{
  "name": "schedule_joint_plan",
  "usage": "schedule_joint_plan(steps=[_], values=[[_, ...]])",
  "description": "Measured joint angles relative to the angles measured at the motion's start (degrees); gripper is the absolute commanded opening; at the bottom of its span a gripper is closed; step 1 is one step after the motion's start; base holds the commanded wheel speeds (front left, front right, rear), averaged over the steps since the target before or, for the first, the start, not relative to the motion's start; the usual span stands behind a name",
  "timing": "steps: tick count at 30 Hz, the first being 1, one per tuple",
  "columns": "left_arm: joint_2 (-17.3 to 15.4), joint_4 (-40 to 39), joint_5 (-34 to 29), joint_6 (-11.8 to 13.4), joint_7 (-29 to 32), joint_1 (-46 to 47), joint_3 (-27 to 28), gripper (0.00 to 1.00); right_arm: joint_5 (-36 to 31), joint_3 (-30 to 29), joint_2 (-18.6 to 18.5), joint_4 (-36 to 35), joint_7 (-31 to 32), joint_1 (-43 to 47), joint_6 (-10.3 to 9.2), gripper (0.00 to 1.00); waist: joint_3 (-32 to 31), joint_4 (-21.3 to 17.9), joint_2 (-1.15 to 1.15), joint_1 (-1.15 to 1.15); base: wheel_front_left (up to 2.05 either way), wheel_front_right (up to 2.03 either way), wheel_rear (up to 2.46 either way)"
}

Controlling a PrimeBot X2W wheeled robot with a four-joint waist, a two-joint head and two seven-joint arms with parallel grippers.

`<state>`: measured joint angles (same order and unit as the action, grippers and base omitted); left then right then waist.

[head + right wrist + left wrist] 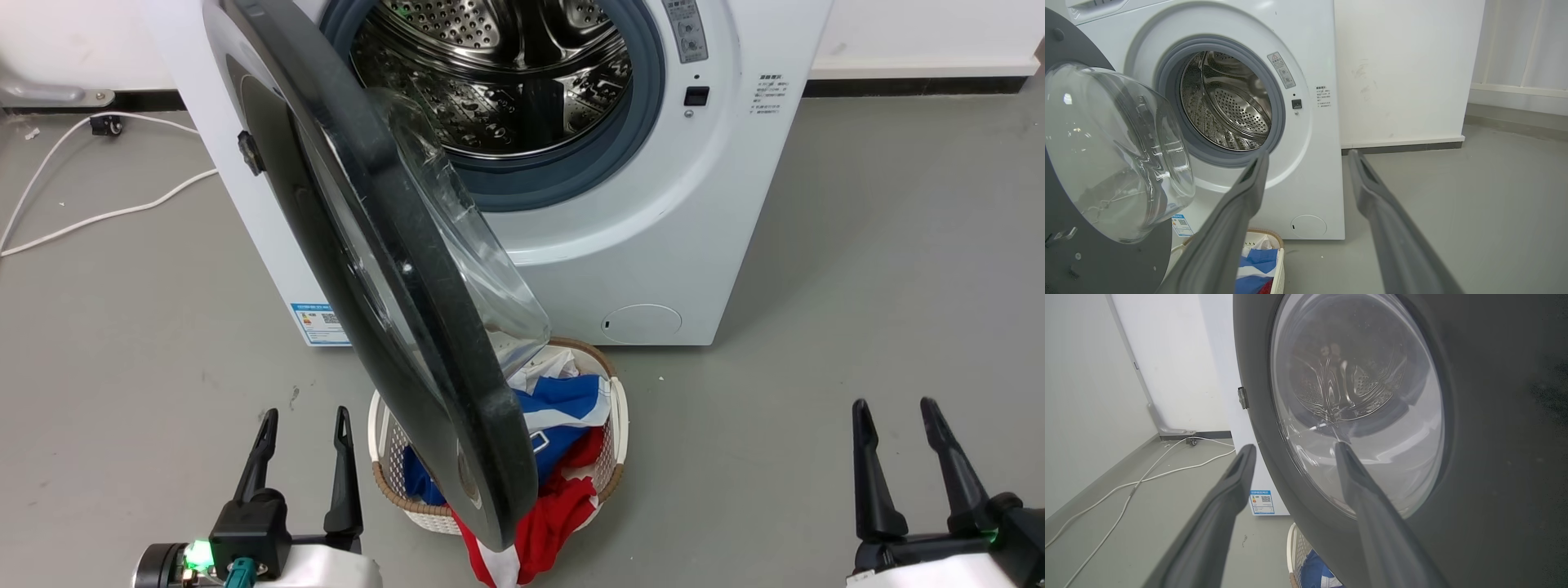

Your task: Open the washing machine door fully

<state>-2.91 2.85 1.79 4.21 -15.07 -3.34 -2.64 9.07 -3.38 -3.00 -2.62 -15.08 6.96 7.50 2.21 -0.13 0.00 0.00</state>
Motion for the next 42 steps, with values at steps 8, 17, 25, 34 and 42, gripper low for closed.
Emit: schedule_joint_plan(steps=[8,17,25,34,42], values=[[0.00,0.32,0.38,0.32,0.00,0.01,0.00,1.00,0.98,0.42,0.02,1.15,0.00,1.42,0.00,1.00,-0.21,0.32,0.00,0.00,0.00,0.00,0.00],[0.00,0.37,1.07,1.88,0.00,-0.18,0.44,0.26,1.12,0.69,0.03,1.46,0.00,1.56,0.00,1.00,-0.84,0.47,0.00,0.00,0.00,0.00,0.00],[0.00,-5.86,0.90,2.38,0.00,0.68,2.08,0.00,0.81,0.55,0.04,1.34,0.00,1.80,0.00,1.00,-1.57,0.69,0.00,0.00,0.00,0.00,0.00],[-1.42,-20.84,-1.63,1.99,-0.02,4.71,2.29,0.00,0.89,0.75,0.05,1.10,0.00,1.91,0.00,1.00,-2.26,0.48,0.00,0.01,0.00,0.00,0.00],[-1.71,-28.41,-3.46,-0.05,-0.02,7.20,-3.45,0.00,1.11,0.76,0.05,1.22,0.00,1.93,-0.01,1.00,-2.65,0.28,0.00,0.00,0.00,0.00,0.00]])
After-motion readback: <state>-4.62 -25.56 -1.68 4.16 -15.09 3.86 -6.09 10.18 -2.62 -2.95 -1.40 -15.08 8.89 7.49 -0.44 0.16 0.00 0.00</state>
